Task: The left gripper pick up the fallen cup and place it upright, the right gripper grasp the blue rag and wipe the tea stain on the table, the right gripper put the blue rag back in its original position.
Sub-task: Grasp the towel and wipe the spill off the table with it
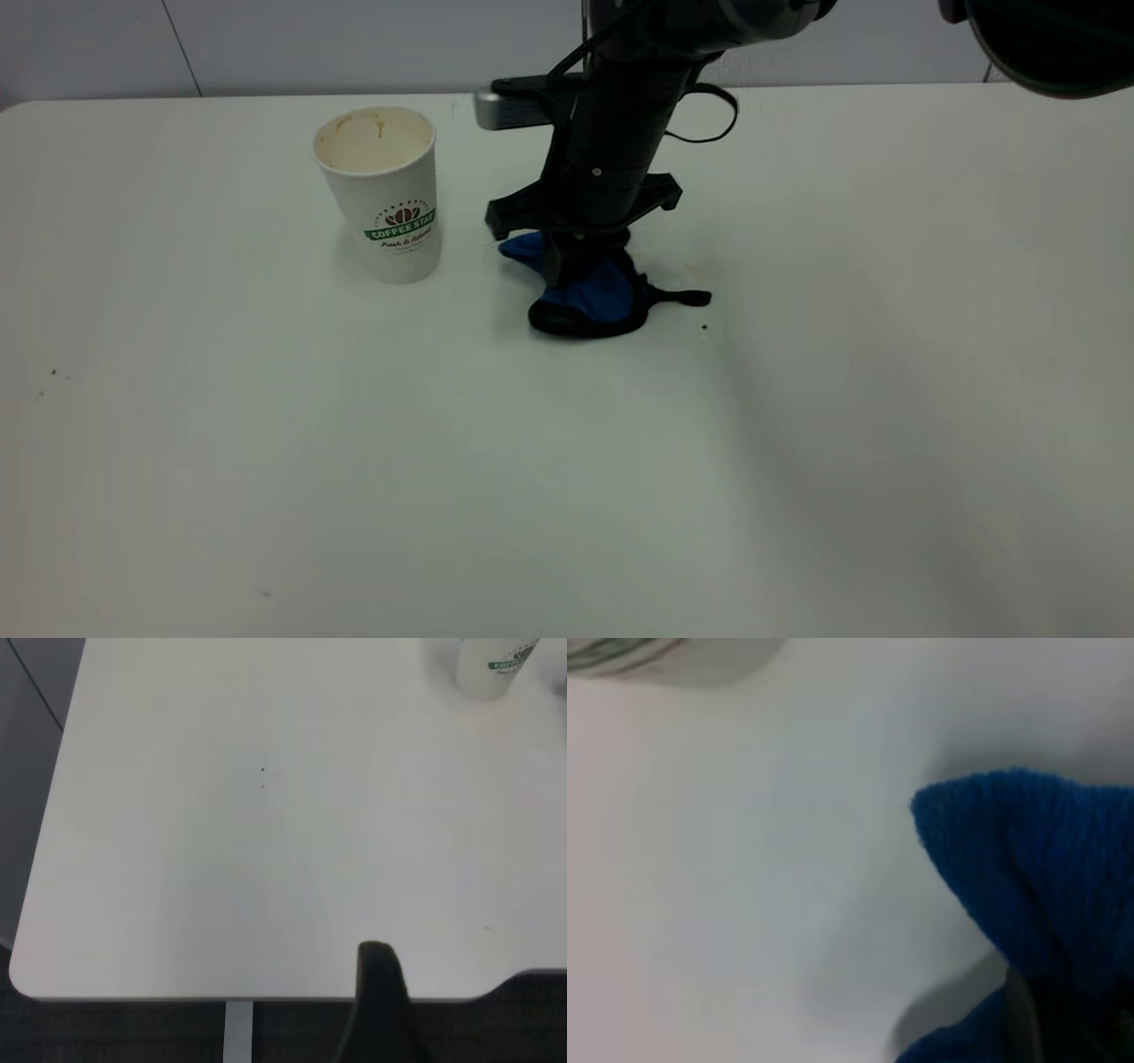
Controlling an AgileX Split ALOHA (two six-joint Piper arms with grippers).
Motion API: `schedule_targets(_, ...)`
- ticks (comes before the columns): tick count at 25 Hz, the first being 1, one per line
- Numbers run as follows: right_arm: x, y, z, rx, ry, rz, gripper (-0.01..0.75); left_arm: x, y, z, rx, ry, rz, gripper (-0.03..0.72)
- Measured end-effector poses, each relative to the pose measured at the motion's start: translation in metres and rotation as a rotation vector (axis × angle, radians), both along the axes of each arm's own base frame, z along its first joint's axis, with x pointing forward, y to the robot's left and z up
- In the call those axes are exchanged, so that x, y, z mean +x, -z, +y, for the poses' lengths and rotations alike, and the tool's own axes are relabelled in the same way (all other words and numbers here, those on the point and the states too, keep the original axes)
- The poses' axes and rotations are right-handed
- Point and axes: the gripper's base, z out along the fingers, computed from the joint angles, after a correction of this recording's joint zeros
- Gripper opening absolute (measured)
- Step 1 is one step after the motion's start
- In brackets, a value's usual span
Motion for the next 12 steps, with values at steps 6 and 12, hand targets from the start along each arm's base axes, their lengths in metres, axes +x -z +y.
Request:
schedule_targets(6,0.023,0.003,-0.070,-0.081,0.141,0.058,0.067,0.000,0.000,0.000,0.000,0.000,0.000,0.564)
schedule_targets(12,0.017,0.004,-0.078,-0.108,0.150,0.149,0.067,0.000,0.000,0.000,0.000,0.000,0.000,0.564)
